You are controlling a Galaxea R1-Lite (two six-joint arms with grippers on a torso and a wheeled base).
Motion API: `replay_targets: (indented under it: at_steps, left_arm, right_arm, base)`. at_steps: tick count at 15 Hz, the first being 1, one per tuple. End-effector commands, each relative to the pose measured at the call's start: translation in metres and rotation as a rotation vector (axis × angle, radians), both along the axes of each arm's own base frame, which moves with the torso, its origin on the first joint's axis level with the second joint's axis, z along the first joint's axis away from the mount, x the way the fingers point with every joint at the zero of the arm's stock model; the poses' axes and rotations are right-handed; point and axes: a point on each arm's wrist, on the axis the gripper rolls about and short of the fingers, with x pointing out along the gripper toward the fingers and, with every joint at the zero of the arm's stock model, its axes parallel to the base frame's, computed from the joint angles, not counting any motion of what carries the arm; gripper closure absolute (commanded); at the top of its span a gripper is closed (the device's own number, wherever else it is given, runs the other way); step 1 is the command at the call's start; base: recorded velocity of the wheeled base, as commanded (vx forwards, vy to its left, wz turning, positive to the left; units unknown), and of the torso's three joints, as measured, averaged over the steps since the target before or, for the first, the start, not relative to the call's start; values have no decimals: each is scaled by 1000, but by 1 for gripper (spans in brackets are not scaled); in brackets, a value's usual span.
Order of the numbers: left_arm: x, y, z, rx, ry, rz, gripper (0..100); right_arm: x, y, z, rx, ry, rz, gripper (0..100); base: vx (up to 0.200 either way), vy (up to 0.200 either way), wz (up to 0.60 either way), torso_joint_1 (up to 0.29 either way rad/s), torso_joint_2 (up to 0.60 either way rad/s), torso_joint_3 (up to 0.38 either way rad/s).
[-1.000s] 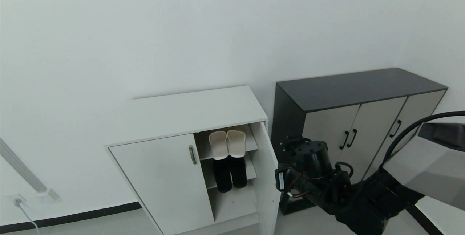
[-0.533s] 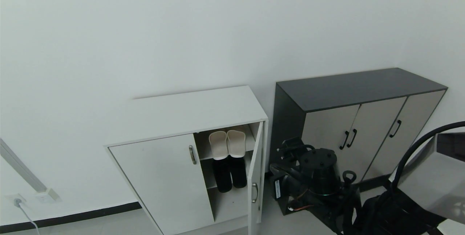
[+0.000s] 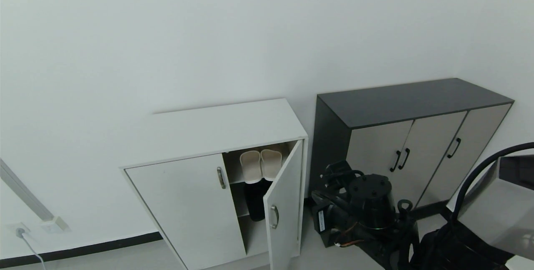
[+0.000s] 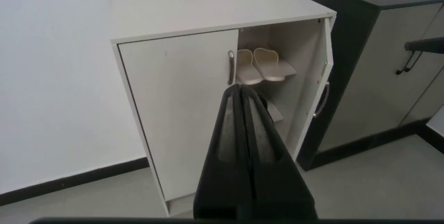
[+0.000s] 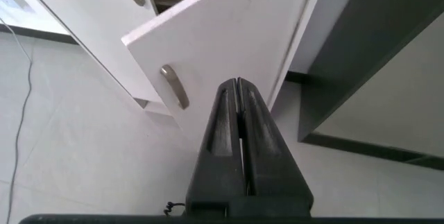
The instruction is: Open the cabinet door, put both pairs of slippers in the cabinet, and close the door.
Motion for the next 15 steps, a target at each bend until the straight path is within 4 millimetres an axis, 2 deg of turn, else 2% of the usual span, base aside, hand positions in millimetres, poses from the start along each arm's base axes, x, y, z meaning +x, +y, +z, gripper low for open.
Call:
replay_targets:
  at_steps: [1,5,10,14,15]
  left_arm:
    - [0,0,0,0,2,0,100]
    - [0,0,0,0,2,-1,100]
    - [0,0,0,1,1,-1,100]
    - [0,0,0,1,1,-1,100]
    - [0,0,0,3,1,-1,100]
  right_arm:
    - [0,0,-1,-3,2,0,100]
    - [5,-2,-7,-18,11,-14,100]
    - [10,-8,-5,-27,-16,-34,100]
    - [1,-17,0,-62,-13,-32,100]
    - [-6,-24,4,-84,8,-34,100]
  base:
    - [0,0,600,2,-2,2]
    - [0,0,600,6,1,5]
    - [0,0,0,0,0,0]
    - [0,0,0,0,0,0]
    - [200,0,0,-2,7,2]
